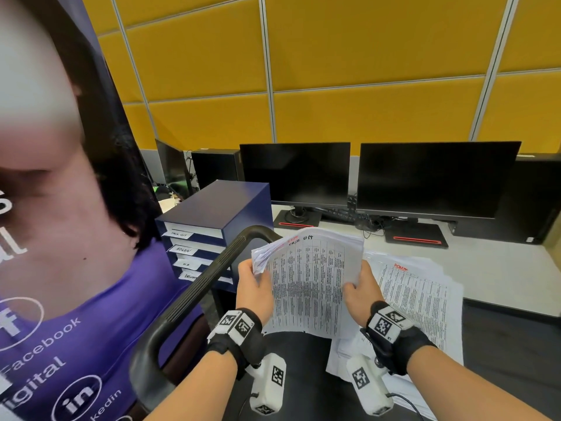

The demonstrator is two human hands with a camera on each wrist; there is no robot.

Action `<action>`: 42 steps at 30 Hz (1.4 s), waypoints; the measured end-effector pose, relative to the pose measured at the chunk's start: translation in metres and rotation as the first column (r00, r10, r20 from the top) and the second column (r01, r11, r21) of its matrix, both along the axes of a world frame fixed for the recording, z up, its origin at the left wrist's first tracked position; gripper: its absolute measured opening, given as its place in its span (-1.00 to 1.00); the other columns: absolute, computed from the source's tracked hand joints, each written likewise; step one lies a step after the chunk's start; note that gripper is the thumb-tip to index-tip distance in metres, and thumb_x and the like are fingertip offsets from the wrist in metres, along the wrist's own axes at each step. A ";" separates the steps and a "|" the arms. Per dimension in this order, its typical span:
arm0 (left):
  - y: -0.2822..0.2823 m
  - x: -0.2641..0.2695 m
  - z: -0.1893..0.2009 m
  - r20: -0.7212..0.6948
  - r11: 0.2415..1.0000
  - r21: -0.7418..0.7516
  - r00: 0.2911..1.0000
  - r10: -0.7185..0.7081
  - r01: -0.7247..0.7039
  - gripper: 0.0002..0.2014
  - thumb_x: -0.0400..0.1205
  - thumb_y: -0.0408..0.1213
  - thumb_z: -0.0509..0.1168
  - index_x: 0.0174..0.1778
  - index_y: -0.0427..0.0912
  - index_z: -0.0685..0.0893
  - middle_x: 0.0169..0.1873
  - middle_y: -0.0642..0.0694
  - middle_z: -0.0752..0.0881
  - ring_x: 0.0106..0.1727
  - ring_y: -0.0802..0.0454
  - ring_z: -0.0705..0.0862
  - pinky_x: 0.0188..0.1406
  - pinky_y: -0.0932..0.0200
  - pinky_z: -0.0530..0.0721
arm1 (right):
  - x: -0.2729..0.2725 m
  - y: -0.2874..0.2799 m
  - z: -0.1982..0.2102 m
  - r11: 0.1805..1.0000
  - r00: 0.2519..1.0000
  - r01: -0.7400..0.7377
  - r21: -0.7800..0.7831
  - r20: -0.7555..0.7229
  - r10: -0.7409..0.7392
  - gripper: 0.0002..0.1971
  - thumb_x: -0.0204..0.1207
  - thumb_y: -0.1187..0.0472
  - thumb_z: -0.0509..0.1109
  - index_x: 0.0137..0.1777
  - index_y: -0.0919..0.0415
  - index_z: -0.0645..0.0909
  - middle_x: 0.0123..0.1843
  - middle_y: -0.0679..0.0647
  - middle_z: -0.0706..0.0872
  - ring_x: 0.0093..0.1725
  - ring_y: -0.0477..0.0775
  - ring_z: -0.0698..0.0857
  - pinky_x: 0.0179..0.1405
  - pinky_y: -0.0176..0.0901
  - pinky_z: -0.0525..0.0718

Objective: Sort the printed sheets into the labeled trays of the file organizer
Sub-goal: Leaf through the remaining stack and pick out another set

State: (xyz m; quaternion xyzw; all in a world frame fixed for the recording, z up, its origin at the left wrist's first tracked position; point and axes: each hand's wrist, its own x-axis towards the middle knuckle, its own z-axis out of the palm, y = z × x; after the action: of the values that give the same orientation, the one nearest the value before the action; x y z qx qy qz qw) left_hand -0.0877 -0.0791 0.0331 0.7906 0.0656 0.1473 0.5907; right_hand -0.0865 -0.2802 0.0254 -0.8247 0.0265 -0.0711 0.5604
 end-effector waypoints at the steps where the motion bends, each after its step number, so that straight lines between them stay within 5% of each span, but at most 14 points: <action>1: 0.002 0.001 -0.001 -0.006 1.000 -0.012 1.000 0.003 -0.003 -0.75 0.71 -0.24 0.17 0.30 -0.09 0.39 0.04 0.04 0.64 -0.01 0.21 0.63 -0.03 0.20 0.54 | 0.000 0.000 -0.001 1.000 1.000 0.003 0.000 0.003 -0.003 -0.57 0.59 0.49 0.10 0.42 0.20 0.28 0.11 0.04 0.59 -0.11 -0.11 0.60 -0.32 -0.46 0.52; 5: 0.008 0.006 -0.012 -0.053 1.000 0.000 0.999 0.005 -0.005 -0.64 0.67 -0.01 0.21 0.32 -0.09 0.49 0.02 0.09 0.67 0.03 0.18 0.64 0.05 0.16 0.49 | 0.003 -0.002 -0.002 1.000 1.000 0.002 0.011 -0.005 -0.002 -0.58 0.58 0.48 0.11 0.41 0.20 0.28 0.10 0.09 0.61 -0.15 -0.09 0.62 -0.35 -0.38 0.57; 12: 0.013 0.014 -0.022 -0.147 1.000 -0.010 0.989 -0.025 0.024 -0.61 0.67 0.07 0.16 0.32 -0.07 0.44 0.08 0.02 0.64 0.08 0.05 0.60 0.10 0.12 0.48 | 0.007 -0.002 -0.006 0.999 1.000 -0.011 0.032 -0.025 0.012 -0.54 0.56 0.50 0.15 0.42 0.19 0.28 0.05 0.01 0.58 -0.14 -0.17 0.60 -0.31 -0.42 0.54; 16: 0.012 0.014 -0.032 -0.124 0.998 0.058 0.992 -0.032 0.040 -0.61 0.70 -0.03 0.16 0.41 -0.09 0.41 0.11 0.02 0.63 0.15 0.00 0.62 0.12 0.12 0.49 | 0.006 0.000 -0.013 1.000 1.000 0.001 0.006 0.003 -0.001 -0.61 0.59 0.47 0.14 0.40 0.23 0.31 0.09 0.03 0.59 -0.11 -0.12 0.62 -0.41 -0.51 0.54; 21: 0.008 0.009 -0.037 -0.086 0.997 0.074 0.996 -0.006 0.012 -0.70 0.73 -0.14 0.12 0.36 -0.11 0.44 -0.07 -0.04 0.65 -0.07 0.04 0.61 -0.01 0.16 0.46 | 0.004 0.003 -0.019 1.000 1.000 0.018 0.015 0.013 -0.018 -0.64 0.61 0.44 0.13 0.38 0.20 0.29 0.03 0.02 0.57 -0.21 -0.23 0.56 -0.45 -0.49 0.55; 27: 0.010 0.009 -0.039 -0.151 0.988 0.139 0.988 -0.042 0.063 -0.67 0.74 -0.23 0.08 0.44 -0.11 0.36 0.04 0.00 0.61 0.06 0.00 0.61 0.05 0.16 0.46 | 0.011 0.003 -0.023 0.999 0.999 0.046 -0.016 -0.024 -0.047 -0.64 0.60 0.45 0.11 0.37 0.24 0.27 0.16 0.12 0.58 0.04 0.05 0.60 -0.10 -0.28 0.56; 31: 0.014 0.006 -0.032 -0.150 0.980 0.189 0.988 -0.037 0.065 -0.62 0.74 -0.30 0.08 0.50 -0.09 0.31 0.06 -0.02 0.60 0.01 0.07 0.54 0.05 0.19 0.43 | 0.013 0.002 -0.023 0.999 0.998 0.041 -0.035 -0.038 -0.042 -0.66 0.61 0.45 0.10 0.35 0.26 0.27 0.14 0.14 0.59 0.06 0.12 0.63 -0.07 -0.19 0.60; 38: 0.020 0.005 -0.033 -0.141 0.974 0.227 0.990 0.026 0.007 -0.91 0.72 -0.30 0.12 0.11 -0.18 0.43 -0.04 -0.09 0.62 -0.02 -0.03 0.60 -0.03 0.16 0.44 | 0.009 0.007 -0.024 0.998 0.999 0.032 -0.053 -0.009 -0.033 -0.66 0.63 0.43 0.10 0.37 0.24 0.26 0.11 0.09 0.58 0.01 0.06 0.62 -0.21 -0.35 0.54; 42: 0.022 0.005 -0.037 -0.166 0.970 0.242 0.986 0.010 0.031 -0.87 0.71 -0.29 0.14 0.14 -0.20 0.43 -0.03 -0.09 0.64 -0.04 -0.01 0.60 -0.02 0.14 0.49 | 0.009 0.006 -0.026 0.998 0.999 0.025 -0.050 -0.020 -0.026 -0.64 0.63 0.41 0.11 0.40 0.22 0.24 0.10 0.08 0.58 -0.07 0.01 0.60 -0.32 -0.41 0.53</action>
State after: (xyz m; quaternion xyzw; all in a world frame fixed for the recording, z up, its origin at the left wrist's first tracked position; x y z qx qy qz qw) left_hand -0.0829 -0.0571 -0.0040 0.8670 0.0916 0.0847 0.4825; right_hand -0.0780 -0.2742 -0.0001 -0.8388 0.0409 -0.0702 0.5383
